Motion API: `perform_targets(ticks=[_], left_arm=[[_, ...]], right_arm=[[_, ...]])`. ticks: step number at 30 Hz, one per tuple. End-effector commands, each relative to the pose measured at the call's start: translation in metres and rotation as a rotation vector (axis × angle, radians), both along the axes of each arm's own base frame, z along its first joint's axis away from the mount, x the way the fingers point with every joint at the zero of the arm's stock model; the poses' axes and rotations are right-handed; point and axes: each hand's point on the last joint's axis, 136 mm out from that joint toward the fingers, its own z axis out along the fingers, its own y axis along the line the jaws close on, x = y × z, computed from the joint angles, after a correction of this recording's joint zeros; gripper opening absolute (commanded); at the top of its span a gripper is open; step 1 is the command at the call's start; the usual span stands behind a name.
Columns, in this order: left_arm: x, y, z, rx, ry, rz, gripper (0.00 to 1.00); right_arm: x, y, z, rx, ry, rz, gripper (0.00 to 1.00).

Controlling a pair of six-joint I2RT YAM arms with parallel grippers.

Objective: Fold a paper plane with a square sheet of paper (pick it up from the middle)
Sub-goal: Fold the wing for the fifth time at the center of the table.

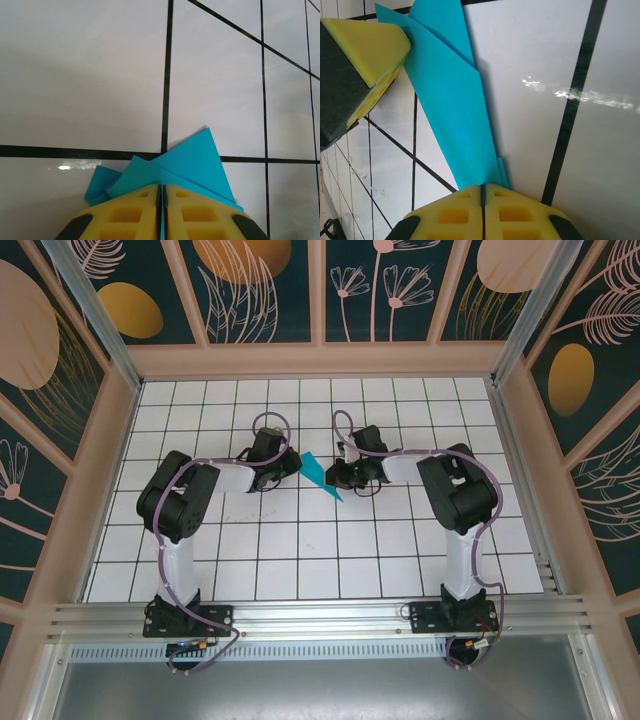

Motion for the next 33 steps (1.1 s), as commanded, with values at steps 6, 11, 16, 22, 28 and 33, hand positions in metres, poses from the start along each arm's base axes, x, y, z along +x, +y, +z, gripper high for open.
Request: perform_targets(ticks=[6,11,16,22,28,33], left_arm=[[-0.002,0.081,-0.031,0.184,0.099,0.272,0.16],[0.004,0.082,-0.031,0.192,0.103,0.259,0.17],[0.016,0.082,-0.014,0.220,0.071,0.232,0.21],[0.024,0.074,0.036,0.207,-0.021,0.177,0.28],[0.012,0.082,0.066,0.201,-0.080,0.185,0.40],[0.002,0.093,0.085,0.216,-0.121,0.213,0.56]], right_arm=[[-0.053,-0.062,-0.100,-0.347,0.224,-0.071,0.07],[-0.055,-0.063,-0.101,-0.344,0.229,-0.070,0.07],[-0.045,-0.049,-0.083,-0.290,0.190,-0.063,0.07],[-0.007,-0.005,-0.004,-0.117,0.018,-0.037,0.18],[0.023,0.005,0.065,-0.026,-0.163,-0.075,0.42],[0.035,-0.003,0.053,-0.075,-0.180,-0.081,0.47]])
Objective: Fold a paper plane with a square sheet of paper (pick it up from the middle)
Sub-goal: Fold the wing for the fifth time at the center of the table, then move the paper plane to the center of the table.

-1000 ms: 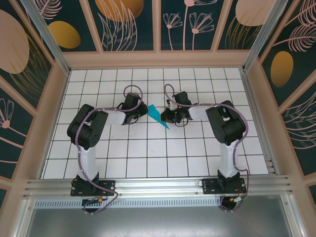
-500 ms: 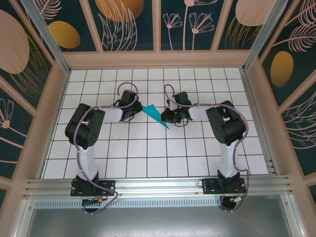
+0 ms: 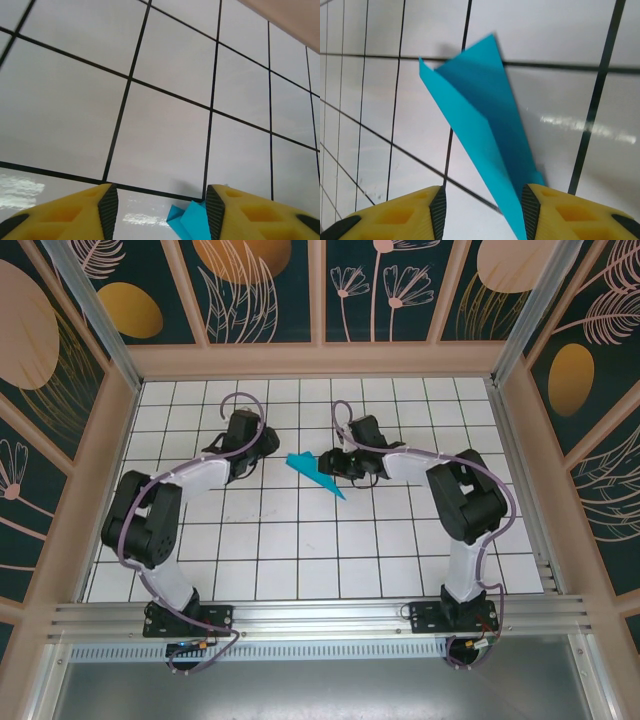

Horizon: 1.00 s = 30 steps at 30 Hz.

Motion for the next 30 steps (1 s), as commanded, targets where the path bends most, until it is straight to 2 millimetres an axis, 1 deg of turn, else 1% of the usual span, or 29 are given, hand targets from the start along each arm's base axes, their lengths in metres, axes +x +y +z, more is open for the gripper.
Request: perform_targets(ticks=[1,3,4,7,11,14,16,20,22,24,26,28,30], left_arm=[[-0.010,0.013,0.004,0.044,-0.005,0.025,0.60],[-0.010,0.015,0.011,0.040,-0.020,0.033,0.68],[-0.016,0.018,0.003,0.048,-0.002,0.036,0.72],[-0.018,0.021,0.005,0.049,-0.008,0.045,0.82],[-0.020,0.021,0.005,0.046,-0.006,0.044,0.90],[-0.019,0.021,0.005,0.041,-0.005,0.044,0.92],[-0.020,0.020,0.004,0.036,-0.002,0.040,0.93],[-0.020,0.018,0.004,0.024,0.001,0.030,0.94],[-0.021,0.016,0.004,0.019,0.003,0.022,0.95],[-0.022,0.014,0.005,0.012,0.004,0.011,0.96],[-0.022,0.012,0.005,0.006,0.006,-0.001,0.97],[-0.023,0.012,0.006,0.002,0.006,-0.004,0.99],[-0.024,0.013,0.007,0.004,0.003,0.000,0.98]], right_arm=[[0.013,-0.006,-0.001,-0.044,-0.036,-0.002,0.47],[0.012,0.000,-0.005,-0.036,-0.030,0.032,0.46],[0.011,0.003,-0.006,-0.027,-0.028,0.051,0.45],[0.008,0.011,-0.008,0.000,-0.023,0.100,0.41],[0.003,0.015,-0.017,-0.006,0.002,0.140,0.38],[-0.002,0.019,-0.016,0.014,0.002,0.171,0.33],[-0.005,0.022,-0.013,0.026,-0.011,0.191,0.27],[-0.002,0.021,-0.011,-0.006,-0.037,0.190,0.08],[0.001,0.018,-0.004,-0.021,-0.061,0.173,0.02],[0.005,0.013,0.010,-0.034,-0.104,0.147,0.00],[0.010,0.006,0.028,-0.054,-0.156,0.108,0.00],[0.016,-0.008,0.049,-0.097,-0.216,0.046,0.00],[0.021,-0.023,0.063,-0.148,-0.261,-0.015,0.00]])
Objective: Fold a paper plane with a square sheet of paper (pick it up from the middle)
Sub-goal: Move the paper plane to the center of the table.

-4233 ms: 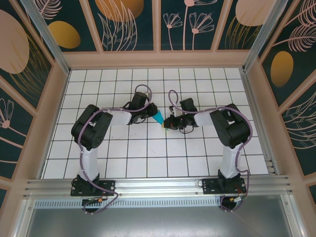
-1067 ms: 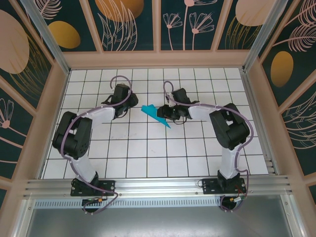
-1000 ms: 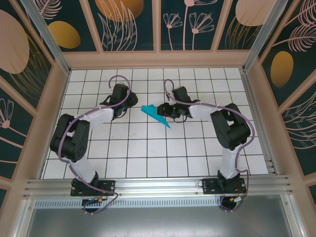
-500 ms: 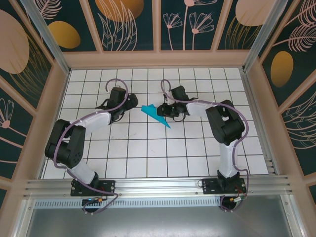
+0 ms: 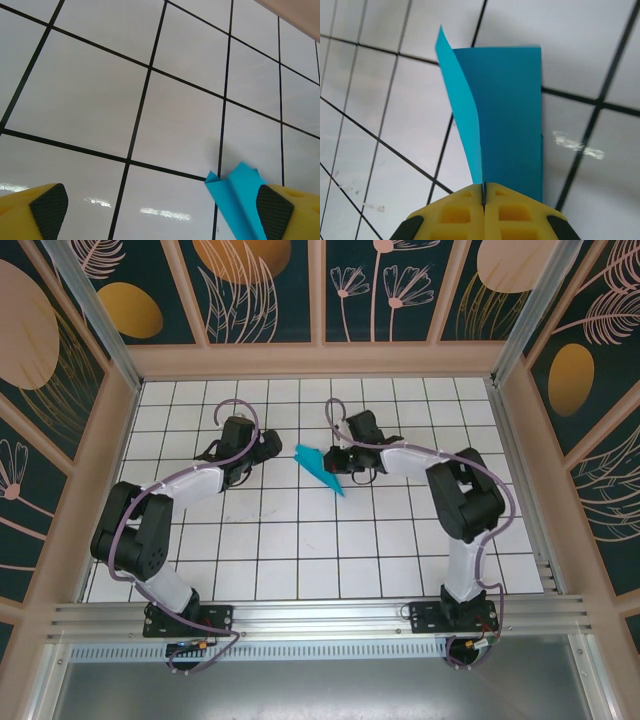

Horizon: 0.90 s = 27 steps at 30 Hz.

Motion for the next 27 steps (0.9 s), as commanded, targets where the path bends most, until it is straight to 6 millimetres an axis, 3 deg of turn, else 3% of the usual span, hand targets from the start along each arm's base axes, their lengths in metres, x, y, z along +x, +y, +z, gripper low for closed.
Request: perform_targets(ticks=[1,4,9,15,22,27], left_arm=[[-0.005,0.004,0.010,-0.005,-0.017,0.001,0.99],[-0.006,0.007,0.010,-0.006,-0.023,0.012,0.98],[-0.007,0.007,0.005,-0.028,-0.011,0.023,0.99],[-0.010,-0.005,-0.005,-0.082,0.017,-0.017,0.99],[-0.010,-0.014,-0.014,-0.131,0.044,-0.038,0.99],[-0.010,-0.019,-0.014,-0.161,0.044,-0.051,0.96]], right_arm=[[0.016,-0.029,0.051,-0.077,-0.167,-0.121,0.00],[0.020,-0.050,0.052,-0.168,-0.192,-0.195,0.00],[0.024,-0.068,0.035,-0.285,-0.183,-0.285,0.00],[0.020,-0.065,-0.001,-0.489,-0.170,-0.341,0.00],[0.006,-0.035,-0.030,-0.498,-0.110,-0.278,0.02],[-0.007,-0.006,-0.031,-0.361,-0.052,-0.186,0.12]])
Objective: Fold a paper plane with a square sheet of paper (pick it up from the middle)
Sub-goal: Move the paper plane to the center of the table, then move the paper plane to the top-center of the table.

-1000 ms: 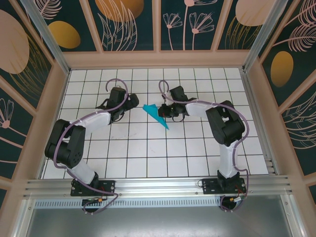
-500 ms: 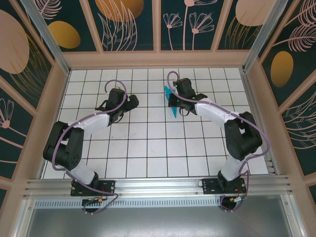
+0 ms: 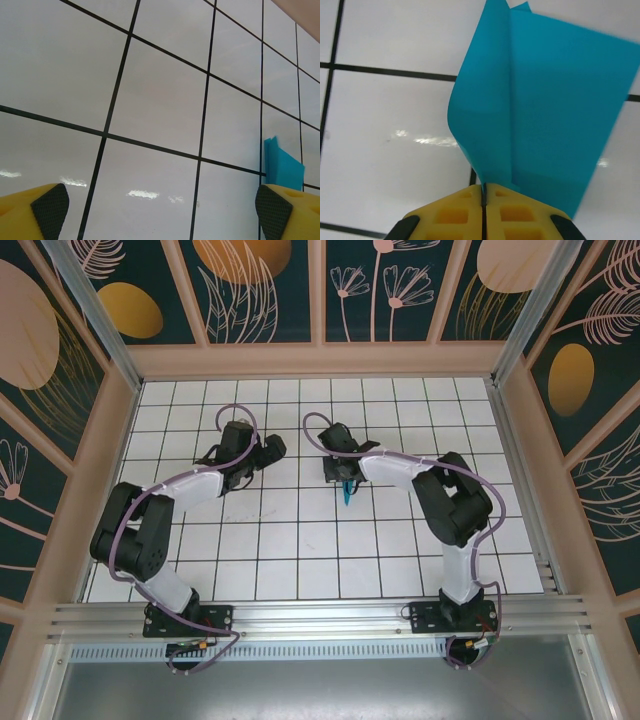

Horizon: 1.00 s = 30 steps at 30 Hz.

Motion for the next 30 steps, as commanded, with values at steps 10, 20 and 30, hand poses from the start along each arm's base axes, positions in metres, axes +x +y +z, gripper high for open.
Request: perform_targets(ticks=[10,20,30], left_arm=[[-0.003,-0.055,-0.001,-0.239,-0.002,-0.224,0.79],[-0.013,-0.105,0.003,-0.276,-0.005,-0.360,0.73],[-0.013,-0.158,-0.020,-0.030,0.026,-0.374,0.69]], right_arm=[[-0.003,0.029,0.039,0.282,0.043,0.070,0.22],[0.003,-0.007,0.090,0.389,-0.087,-0.026,0.39],[0.007,-0.105,0.058,0.395,-0.058,-0.412,0.49]])
